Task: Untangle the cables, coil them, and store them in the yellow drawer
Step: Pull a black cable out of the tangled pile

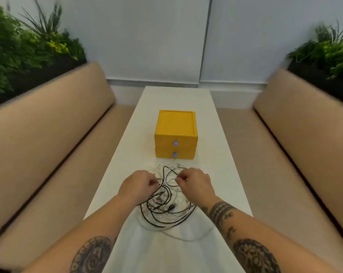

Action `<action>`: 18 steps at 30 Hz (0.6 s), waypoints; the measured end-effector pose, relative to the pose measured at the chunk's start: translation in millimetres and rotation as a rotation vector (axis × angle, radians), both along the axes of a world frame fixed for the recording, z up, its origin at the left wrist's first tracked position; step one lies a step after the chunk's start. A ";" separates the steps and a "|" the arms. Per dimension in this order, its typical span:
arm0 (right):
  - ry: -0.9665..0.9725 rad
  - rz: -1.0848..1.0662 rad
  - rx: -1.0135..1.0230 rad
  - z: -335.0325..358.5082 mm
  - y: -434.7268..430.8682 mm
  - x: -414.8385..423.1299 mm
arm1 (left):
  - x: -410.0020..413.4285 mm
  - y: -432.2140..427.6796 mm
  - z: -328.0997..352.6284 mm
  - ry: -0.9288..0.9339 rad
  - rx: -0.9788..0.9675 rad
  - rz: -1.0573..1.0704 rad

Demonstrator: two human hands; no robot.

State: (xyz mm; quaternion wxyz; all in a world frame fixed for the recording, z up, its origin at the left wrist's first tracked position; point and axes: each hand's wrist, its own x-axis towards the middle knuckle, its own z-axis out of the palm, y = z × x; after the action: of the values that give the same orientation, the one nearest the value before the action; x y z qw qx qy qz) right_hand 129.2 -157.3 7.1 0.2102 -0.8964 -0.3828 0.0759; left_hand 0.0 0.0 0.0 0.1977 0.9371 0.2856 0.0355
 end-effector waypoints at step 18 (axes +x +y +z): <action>0.142 -0.072 0.280 -26.0 38.0 -56.3 | -7.3 22.5 18.9 -0.262 -0.227 -0.199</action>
State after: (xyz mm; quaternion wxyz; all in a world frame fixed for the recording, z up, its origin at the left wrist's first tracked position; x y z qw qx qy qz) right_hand 72.8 -119.3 -18.9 0.3622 -0.8638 -0.3415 0.0773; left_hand -7.3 22.5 18.9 0.3402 0.9197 0.1656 0.1052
